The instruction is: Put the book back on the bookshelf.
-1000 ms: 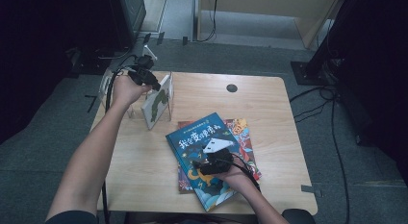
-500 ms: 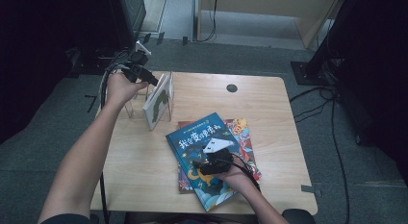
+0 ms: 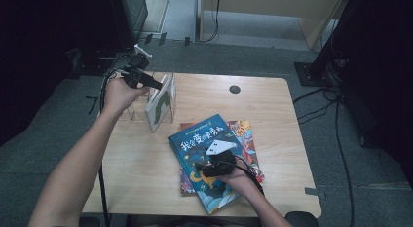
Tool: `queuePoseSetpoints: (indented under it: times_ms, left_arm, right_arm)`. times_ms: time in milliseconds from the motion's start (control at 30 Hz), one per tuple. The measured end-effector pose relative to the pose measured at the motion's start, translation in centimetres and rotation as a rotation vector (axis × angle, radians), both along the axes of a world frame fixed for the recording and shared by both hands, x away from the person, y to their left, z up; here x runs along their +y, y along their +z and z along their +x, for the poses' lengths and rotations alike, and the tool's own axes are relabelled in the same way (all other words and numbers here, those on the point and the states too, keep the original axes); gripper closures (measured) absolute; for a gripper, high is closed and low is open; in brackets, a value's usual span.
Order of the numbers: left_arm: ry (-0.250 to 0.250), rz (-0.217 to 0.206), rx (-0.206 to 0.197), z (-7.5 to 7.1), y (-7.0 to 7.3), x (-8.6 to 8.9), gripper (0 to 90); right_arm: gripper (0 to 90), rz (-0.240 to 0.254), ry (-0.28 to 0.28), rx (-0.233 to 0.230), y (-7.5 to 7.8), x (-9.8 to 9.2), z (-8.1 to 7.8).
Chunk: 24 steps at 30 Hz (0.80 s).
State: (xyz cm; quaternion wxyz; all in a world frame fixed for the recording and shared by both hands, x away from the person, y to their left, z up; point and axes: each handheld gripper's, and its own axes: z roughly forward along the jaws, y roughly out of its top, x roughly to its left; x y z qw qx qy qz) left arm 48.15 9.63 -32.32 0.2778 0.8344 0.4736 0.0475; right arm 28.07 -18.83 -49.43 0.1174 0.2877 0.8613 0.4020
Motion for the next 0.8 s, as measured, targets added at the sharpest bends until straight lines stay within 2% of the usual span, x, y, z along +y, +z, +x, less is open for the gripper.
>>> queuePoseSetpoints:
  times_ms: [167, 233, 300, 367, 567, 700, 800]
  left_arm:
    - [-0.004, -0.043, -0.016, -1.1, -0.1, 0.3, 59.3]
    - [-0.014, -0.044, -0.02, -1.6, -0.2, 0.4, 58.8]
    - [-0.019, -0.038, -0.042, -2.3, -0.2, 0.4, 58.5]
    - [-0.022, -0.067, -0.045, -3.0, -0.5, 0.5, 58.0]
    - [-0.046, -0.071, -0.047, -4.5, -1.3, 0.4, 56.8]
    - [-0.057, -0.066, -0.072, -5.7, -1.9, 0.4, 56.5]
    - [-0.063, -0.089, -0.065, -6.3, -2.5, 0.6, 56.2]
  right_arm:
    - [31.9, 0.0, 0.0, 0.0, 0.0, 0.0, 0.0]
    - [32.0, 0.0, -0.002, 0.002, 0.0, 0.0, 0.0]
    - [31.9, 0.0, -0.001, 0.0, 0.0, 0.0, 0.0]
    - [31.9, 0.0, -0.002, -0.001, 0.0, 0.0, 0.0]
    - [32.0, -0.001, -0.002, -0.001, 0.0, 0.0, 0.0]
    - [32.4, 0.0, -0.005, 0.002, 0.0, 0.0, 0.0]
    - [32.6, 0.0, -0.006, 0.004, 0.0, 0.0, 0.0]
